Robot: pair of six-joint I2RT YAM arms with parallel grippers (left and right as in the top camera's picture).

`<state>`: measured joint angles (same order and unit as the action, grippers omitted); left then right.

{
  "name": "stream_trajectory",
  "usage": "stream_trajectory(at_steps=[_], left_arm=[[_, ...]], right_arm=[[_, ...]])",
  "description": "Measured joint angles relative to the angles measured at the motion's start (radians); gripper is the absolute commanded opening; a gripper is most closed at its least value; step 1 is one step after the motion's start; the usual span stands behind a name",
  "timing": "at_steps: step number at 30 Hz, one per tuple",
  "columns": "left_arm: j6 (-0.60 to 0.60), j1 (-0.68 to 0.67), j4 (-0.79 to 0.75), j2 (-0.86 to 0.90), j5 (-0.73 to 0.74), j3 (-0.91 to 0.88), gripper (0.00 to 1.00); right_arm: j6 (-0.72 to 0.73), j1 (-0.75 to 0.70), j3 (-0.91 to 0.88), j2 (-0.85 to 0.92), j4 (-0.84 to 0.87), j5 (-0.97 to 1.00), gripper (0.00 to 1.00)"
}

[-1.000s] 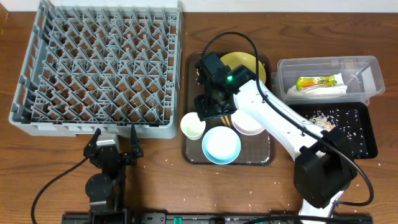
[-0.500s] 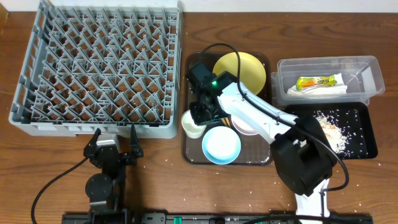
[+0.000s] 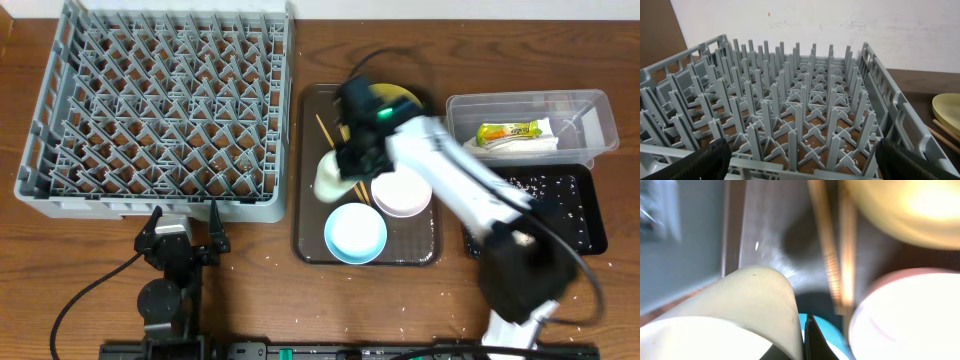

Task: Sort waste into correct bins and load items into the dishwasher
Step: 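Grasp the small white cup with the right gripper and lift it, then hand the white cup from the right gripper to the left gripper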

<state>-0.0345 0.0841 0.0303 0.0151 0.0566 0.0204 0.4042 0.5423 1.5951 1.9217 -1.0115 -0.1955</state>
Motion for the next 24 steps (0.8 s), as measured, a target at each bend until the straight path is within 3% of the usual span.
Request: stream_trajectory(at_steps=[6,16,20,24], left_arm=[[0.0,0.0,-0.008,0.0,0.0,0.0,0.93],[0.008,0.0,-0.064,0.014,0.213,0.0,0.93],[0.008,0.0,-0.055,0.118,0.283,0.066,0.93],[0.008,0.0,-0.055,0.338,0.357,0.243,0.93]], right_arm=[[-0.034,-0.155,0.015,-0.222,0.002,-0.045,0.01],[-0.084,-0.211,0.015,-0.235,0.015,-0.137,0.01],[-0.094,-0.213,0.015,-0.235,0.032,-0.156,0.01],[-0.1,-0.227,0.015,-0.234,0.049,-0.188,0.01]])
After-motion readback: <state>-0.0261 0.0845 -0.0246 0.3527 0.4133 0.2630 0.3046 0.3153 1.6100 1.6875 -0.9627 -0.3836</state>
